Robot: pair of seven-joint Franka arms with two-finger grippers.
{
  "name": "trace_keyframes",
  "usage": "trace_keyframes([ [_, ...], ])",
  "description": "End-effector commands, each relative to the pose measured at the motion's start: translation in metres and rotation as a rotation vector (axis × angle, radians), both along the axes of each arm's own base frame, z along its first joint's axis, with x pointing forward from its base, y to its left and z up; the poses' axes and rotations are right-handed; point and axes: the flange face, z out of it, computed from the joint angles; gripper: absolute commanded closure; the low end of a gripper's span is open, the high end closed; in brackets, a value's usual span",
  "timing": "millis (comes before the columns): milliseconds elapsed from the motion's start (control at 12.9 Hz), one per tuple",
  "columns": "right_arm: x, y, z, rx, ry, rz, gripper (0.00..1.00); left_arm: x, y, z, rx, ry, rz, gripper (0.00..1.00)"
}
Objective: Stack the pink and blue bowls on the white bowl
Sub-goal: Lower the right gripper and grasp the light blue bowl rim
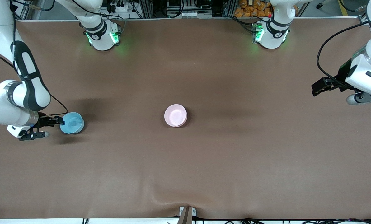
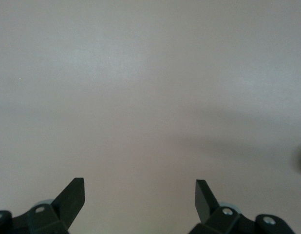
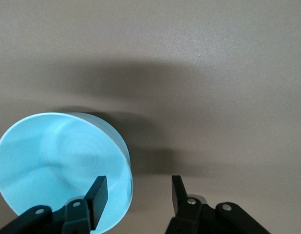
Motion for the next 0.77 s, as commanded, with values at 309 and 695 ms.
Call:
trace_keyframes([
  [309,-0.007,-0.002,-0.003,0.024,-0.023,-0.006,1.00,-0.007,0.015,0.006,-0.060,0.004,-0.036,0.00],
  [695,-0.002,0.010,0.007,0.091,0.008,-0.065,1.00,-0.007,0.013,0.005,-0.068,0.009,-0.038,0.00],
])
